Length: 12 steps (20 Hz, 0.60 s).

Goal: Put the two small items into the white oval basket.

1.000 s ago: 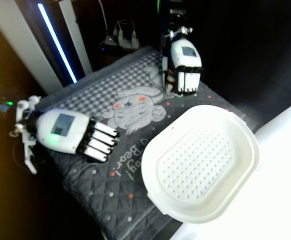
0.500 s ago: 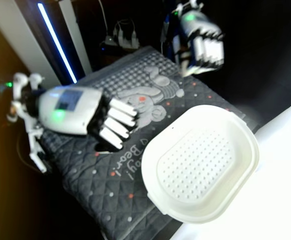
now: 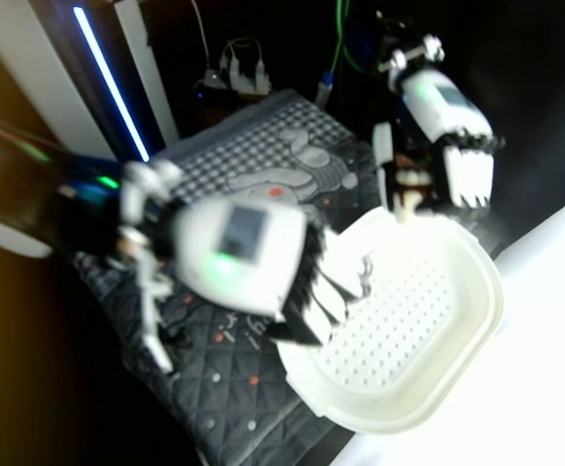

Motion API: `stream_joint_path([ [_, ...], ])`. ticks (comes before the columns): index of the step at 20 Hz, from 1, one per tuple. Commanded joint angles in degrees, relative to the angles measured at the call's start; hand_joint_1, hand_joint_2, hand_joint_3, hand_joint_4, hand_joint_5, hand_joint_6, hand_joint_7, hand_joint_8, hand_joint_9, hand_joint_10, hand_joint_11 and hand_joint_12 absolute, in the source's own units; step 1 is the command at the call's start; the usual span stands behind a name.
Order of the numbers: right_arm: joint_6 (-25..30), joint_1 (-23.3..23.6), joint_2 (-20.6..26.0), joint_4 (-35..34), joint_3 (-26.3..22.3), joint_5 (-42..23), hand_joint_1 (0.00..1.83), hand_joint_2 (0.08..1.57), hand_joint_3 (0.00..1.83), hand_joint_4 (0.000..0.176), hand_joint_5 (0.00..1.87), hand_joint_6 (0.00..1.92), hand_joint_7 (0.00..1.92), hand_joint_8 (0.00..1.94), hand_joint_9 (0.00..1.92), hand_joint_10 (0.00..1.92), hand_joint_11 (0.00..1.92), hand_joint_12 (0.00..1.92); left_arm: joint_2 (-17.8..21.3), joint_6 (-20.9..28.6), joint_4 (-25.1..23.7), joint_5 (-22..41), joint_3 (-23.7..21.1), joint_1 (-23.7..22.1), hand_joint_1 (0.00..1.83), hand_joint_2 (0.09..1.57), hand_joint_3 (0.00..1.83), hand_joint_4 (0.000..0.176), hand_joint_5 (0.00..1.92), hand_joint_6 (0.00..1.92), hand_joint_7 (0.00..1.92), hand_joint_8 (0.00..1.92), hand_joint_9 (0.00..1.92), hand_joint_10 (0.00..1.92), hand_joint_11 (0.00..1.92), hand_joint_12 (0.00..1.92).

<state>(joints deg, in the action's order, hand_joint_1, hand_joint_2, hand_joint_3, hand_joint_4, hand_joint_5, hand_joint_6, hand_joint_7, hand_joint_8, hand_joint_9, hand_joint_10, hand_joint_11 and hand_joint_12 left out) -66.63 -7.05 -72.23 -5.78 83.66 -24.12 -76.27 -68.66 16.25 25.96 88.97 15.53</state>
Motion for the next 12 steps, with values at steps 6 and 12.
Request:
stream_joint_path([
  [6,-0.37,0.59,0.94,0.11,-0.14,-7.03,0.59,1.18,0.00,0.045,0.00,0.01,0.04,0.01,0.08,0.24,0.00,0.82,0.32,0.12,0.43,5.57,0.41,-0.06,0.45,1.14,0.00,0.110,0.02,0.03,0.01,0.01,0.00,0.14,0.00,0.92],
  [12,-0.66,0.58,2.19,1.39,-3.08,-7.18,0.39,1.24,0.00,0.050,0.00,0.00,0.00,0.00,0.04,0.32,0.00,1.41,2.51,-0.01,1.30,6.90,-1.58,1.45,0.33,1.03,0.00,0.175,0.00,0.00,0.00,0.00,0.00,0.00,0.00,0.00],
])
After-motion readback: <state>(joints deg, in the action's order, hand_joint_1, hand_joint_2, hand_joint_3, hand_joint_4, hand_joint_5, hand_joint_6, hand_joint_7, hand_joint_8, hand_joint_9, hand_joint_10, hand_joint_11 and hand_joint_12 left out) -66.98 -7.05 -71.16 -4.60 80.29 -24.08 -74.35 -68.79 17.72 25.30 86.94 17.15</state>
